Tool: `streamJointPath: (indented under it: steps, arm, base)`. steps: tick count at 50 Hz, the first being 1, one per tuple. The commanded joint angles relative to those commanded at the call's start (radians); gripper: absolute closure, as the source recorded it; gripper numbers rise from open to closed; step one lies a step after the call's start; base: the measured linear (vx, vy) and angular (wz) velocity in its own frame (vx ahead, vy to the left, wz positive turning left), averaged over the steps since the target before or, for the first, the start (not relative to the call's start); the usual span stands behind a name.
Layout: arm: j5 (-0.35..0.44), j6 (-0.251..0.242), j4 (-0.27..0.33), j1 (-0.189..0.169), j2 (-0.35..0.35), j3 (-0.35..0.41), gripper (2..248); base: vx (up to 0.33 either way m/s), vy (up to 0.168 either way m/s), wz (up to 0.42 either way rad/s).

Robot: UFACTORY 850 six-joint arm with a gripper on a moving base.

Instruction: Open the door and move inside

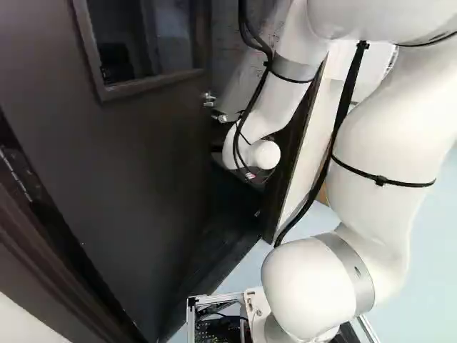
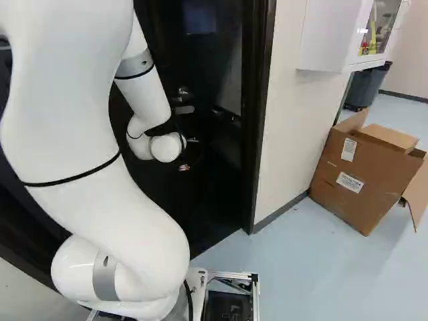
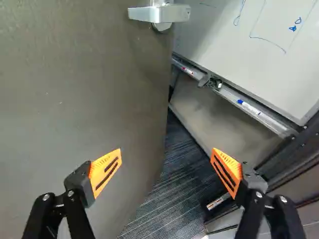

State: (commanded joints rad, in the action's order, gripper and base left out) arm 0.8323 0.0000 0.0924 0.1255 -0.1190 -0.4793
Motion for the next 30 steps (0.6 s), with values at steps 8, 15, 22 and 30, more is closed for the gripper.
streamJointPath:
  steps: [8, 15, 22, 30]
  arm:
    - [0.000, 0.000, 0.000, 0.022, -0.009, -0.010, 3]
    - [0.000, 0.000, 0.000, 0.041, -0.017, -0.018, 3]
    - [0.000, 0.000, 0.000, 0.060, -0.024, -0.026, 3]
    - [0.000, 0.000, 0.000, 0.082, -0.034, -0.038, 3]
  base:
    - [0.000, 0.000, 0.000]
    - [0.000, 0.000, 0.000]
    - [0.000, 0.000, 0.000]
    - [0.000, 0.000, 0.000]
